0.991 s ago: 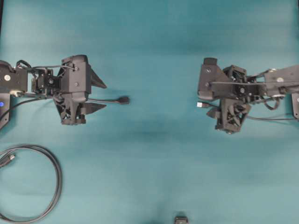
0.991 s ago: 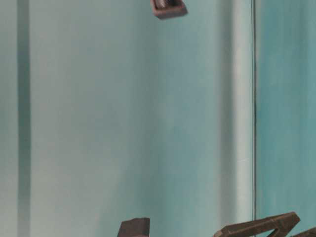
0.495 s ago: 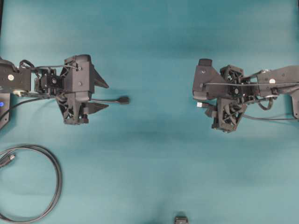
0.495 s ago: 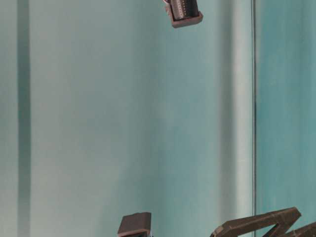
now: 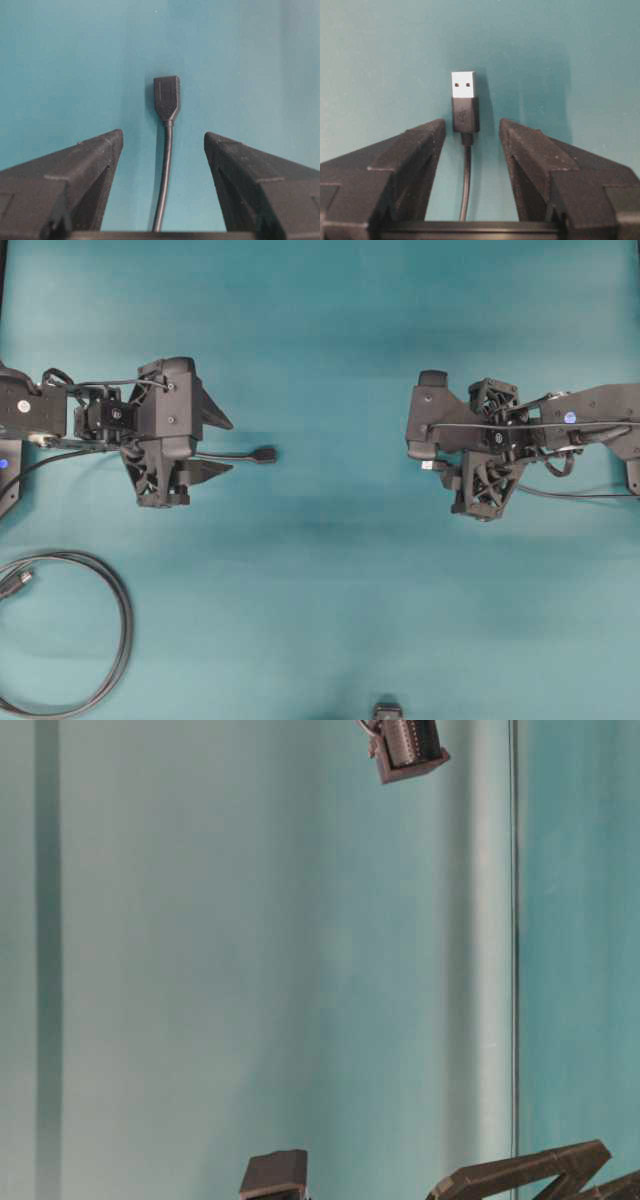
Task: Insert the USB using both arms.
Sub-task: 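Close left gripper on female USB socket, right on male plug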
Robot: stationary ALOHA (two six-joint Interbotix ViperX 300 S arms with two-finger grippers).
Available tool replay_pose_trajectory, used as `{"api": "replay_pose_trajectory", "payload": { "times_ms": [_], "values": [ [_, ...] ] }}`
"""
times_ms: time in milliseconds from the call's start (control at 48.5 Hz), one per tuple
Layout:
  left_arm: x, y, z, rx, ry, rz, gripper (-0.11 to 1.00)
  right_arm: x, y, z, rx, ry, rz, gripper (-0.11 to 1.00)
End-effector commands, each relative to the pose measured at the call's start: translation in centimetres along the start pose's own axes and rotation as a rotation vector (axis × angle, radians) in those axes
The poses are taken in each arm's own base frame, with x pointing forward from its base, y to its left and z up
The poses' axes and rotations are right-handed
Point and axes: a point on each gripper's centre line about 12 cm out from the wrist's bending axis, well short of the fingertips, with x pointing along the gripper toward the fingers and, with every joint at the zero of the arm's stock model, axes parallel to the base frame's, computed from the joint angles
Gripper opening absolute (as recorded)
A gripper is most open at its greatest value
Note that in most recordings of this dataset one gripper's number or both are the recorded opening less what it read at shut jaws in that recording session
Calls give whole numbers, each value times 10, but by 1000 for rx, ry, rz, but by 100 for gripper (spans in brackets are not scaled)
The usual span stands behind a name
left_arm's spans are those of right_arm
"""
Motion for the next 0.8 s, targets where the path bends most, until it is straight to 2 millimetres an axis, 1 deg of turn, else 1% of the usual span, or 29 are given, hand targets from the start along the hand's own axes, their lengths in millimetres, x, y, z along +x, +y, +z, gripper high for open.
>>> {"api": "replay_pose_trajectory", "payload": {
  "times_ms": [0,206,310,372,640,722,784],
  "values": [
    [-1,0,10,11,-31,1,77,-4,2,12,2,-38,7,54],
    [2,1,6,11,-15,2,77,-4,2,12,2,-38,8,40],
    [2,1,6,11,-15,2,77,-4,2,12,2,-38,8,34],
    [2,0,6,12,-15,1,77,-3,2,11,2,-36,7,33],
    [6,0,3,12,-2,0,77,7,4,8,-6,-14,7,31],
    [7,1,3,11,-1,1,77,9,6,8,-12,-14,10,28],
    [8,0,2,12,2,0,77,10,7,7,-16,-9,11,24]
  ]
}}
